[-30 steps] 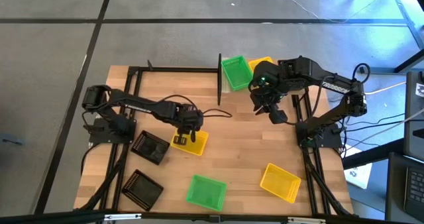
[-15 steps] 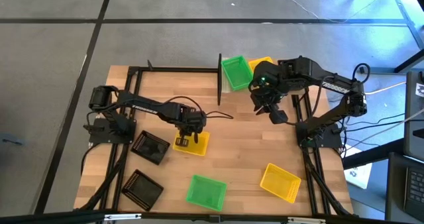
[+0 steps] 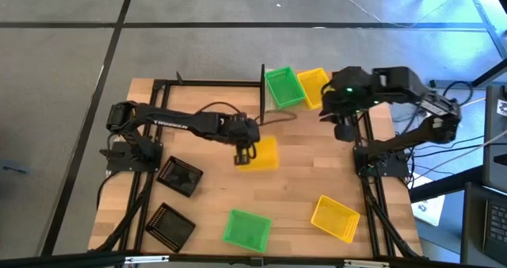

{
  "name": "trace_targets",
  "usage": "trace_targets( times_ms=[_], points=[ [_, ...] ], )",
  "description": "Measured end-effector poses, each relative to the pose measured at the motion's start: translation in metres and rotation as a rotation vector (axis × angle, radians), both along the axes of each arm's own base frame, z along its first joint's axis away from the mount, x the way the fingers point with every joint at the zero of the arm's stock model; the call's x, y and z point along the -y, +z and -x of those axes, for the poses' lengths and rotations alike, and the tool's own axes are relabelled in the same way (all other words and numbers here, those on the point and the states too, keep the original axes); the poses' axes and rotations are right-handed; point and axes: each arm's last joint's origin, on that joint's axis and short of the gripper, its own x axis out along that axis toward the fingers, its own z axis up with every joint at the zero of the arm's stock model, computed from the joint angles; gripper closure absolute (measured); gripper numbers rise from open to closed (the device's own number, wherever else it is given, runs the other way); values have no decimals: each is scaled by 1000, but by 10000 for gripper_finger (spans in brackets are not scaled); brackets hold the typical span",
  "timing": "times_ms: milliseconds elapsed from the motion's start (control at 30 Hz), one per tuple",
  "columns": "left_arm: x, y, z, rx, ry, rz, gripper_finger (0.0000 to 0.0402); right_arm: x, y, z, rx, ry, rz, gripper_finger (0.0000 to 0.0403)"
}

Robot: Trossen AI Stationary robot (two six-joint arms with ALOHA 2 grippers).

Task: Stack baskets on shelf by color
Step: Stack the top yellow bin on the yellow bin on the shelf

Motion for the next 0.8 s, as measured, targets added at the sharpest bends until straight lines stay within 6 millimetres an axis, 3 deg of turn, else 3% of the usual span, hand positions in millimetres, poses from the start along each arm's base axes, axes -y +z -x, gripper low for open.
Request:
trace_targets(
  times_ms=[200,400,600,800],
  points=[
    [-2,57,-9,160,167,-248,401,-11,13,23,71,-74,165,327],
    [-3,106,-9,254,311,-491,401,-20,19,25,125,-50,311,327],
    [-8,125,-11,306,433,-658,401,-21,22,10,191,-25,333,327],
    [-18,132,-12,356,492,-679,401,-18,33,-16,357,-127,409,327]
  ],
)
